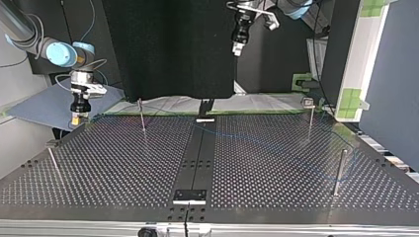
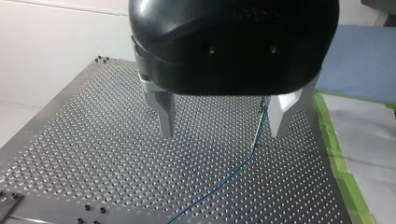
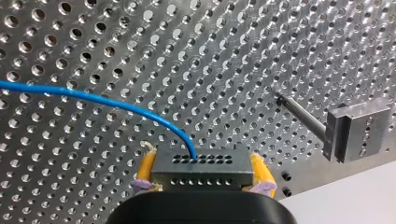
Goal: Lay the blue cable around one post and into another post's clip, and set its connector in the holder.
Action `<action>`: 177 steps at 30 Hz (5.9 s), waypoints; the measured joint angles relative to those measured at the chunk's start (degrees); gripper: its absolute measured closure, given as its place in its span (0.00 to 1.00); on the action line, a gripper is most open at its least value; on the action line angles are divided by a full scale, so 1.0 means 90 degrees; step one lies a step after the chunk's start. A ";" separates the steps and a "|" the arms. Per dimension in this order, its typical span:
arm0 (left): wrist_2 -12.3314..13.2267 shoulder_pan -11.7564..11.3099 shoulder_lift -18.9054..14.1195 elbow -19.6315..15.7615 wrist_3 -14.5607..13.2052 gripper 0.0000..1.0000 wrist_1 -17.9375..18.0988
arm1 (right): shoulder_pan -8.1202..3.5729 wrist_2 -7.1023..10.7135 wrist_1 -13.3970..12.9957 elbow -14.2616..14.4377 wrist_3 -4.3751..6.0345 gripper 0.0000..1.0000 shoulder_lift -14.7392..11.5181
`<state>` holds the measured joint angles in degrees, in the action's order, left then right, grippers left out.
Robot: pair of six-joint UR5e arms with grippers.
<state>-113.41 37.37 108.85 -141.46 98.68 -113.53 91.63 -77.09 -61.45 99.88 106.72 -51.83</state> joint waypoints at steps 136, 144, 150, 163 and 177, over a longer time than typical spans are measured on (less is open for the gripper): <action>0.0265 -0.0034 0.0001 0.0122 0.0228 0.00 0.0017 | -0.0160 -0.0089 0.4135 -0.0780 -0.1276 1.00 -0.1635; 0.0190 -0.0040 -0.0002 0.0141 0.0236 0.00 -0.0117 | -0.0299 0.0142 0.4167 -0.0981 -0.1250 1.00 -0.1551; 0.0185 -0.0041 -0.0002 0.0169 0.0242 0.00 -0.0166 | -0.0400 0.0353 0.4159 -0.1128 -0.1267 1.00 -0.1345; 0.0119 -0.0045 -0.0002 0.0174 0.0254 0.00 -0.0222 | -0.0548 0.0927 0.4104 -0.1331 -0.1229 1.00 -0.1290; 0.0117 -0.0046 -0.0002 0.0174 0.0274 0.00 -0.0277 | -0.0666 0.1329 0.4226 -0.1497 -0.1219 1.00 -0.1262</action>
<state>-112.36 36.96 108.84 -139.89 101.14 -116.02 85.63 -65.13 -23.42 86.41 95.74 -63.19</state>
